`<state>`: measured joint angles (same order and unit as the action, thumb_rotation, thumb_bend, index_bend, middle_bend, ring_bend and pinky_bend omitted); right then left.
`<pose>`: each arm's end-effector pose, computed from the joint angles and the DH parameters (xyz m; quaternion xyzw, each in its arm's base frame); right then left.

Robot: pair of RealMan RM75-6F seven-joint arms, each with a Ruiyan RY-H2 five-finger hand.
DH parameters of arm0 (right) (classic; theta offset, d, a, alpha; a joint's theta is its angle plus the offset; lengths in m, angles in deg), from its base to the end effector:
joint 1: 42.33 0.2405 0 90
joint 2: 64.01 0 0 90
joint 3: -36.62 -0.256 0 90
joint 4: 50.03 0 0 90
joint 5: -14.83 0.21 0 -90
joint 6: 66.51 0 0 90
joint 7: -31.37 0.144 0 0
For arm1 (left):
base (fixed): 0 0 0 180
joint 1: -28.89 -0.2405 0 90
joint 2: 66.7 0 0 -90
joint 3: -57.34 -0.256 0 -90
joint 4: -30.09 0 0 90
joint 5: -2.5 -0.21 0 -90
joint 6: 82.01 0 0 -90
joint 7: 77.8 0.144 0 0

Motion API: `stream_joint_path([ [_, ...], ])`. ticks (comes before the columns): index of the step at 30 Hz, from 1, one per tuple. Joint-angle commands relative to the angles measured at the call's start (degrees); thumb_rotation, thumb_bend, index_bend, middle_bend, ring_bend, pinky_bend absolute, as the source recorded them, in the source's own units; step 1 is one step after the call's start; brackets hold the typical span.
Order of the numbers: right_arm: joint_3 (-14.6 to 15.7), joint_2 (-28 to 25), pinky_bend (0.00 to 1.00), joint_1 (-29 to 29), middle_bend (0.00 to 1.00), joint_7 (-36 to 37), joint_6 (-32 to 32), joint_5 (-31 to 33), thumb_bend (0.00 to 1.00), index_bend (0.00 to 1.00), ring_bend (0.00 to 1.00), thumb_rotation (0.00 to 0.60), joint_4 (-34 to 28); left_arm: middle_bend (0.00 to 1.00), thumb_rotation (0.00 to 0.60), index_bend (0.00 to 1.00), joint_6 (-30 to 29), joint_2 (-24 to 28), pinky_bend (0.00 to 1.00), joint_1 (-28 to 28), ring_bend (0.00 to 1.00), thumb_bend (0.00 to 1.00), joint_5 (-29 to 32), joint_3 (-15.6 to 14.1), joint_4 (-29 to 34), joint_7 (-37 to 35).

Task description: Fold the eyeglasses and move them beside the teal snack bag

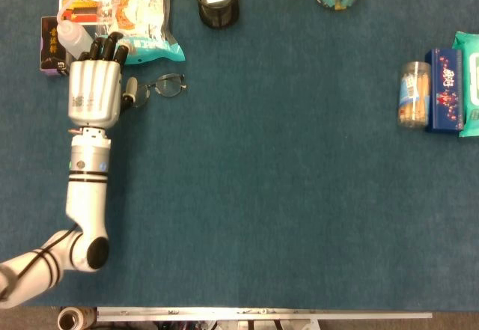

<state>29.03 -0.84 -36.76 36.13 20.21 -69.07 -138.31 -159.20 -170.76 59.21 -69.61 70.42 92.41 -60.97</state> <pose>-0.3186 -0.2023 0.1902 0.5602 -0.3567 0.4237 0.6160 -0.2192 0.3299 -0.0124 -0.6002 -0.3311 -0.4270 0.5897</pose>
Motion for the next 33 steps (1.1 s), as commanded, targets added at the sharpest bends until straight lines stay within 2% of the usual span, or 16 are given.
stream_joint_path([
  [1,-0.03,-0.07,0.54,0.0,0.34,-0.07,0.11,-0.09,0.17,0.23,0.32,0.6,-0.15,0.31,0.6,0.41,-1.12,3.85,0.53,-1.66,0.3,0.47,-3.93,-2.91,3.78,-2.98],
  [3,-0.04,-0.14,0.54,0.01,0.34,-0.16,0.13,-0.13,0.17,0.23,0.32,0.6,-0.26,0.32,0.6,0.42,-0.25,5.17,0.54,-1.77,0.31,0.53,-5.11,-4.15,4.42,-3.6],
  [7,-0.11,-0.18,0.54,0.12,0.34,-0.28,0.09,-0.14,0.17,0.23,0.32,0.6,-0.42,0.32,0.6,0.42,2.96,7.61,0.54,-1.42,0.31,0.58,-6.37,-5.96,5.26,-4.98],
  [15,-0.07,-0.16,0.54,0.23,0.34,-0.3,-0.26,0.03,0.17,0.23,0.32,0.6,-0.35,0.29,0.6,0.39,6.59,8.75,0.54,-0.37,0.31,0.59,-7.53,-6.77,5.33,-7.75],
  [27,0.02,-0.29,0.54,-0.03,0.34,0.04,-0.18,0.25,0.17,0.23,0.32,0.6,-0.15,0.29,0.6,0.38,10.44,7.83,0.54,0.98,0.31,0.59,-8.64,-8.15,4.53,-7.73],
  [33,0.14,-0.24,0.54,-0.1,0.34,-0.08,-0.32,0.34,0.17,0.23,0.32,0.6,-0.1,0.29,0.6,0.38,11.11,7.0,0.54,1.36,0.31,0.59,-8.43,-7.81,3.6,-7.47],
])
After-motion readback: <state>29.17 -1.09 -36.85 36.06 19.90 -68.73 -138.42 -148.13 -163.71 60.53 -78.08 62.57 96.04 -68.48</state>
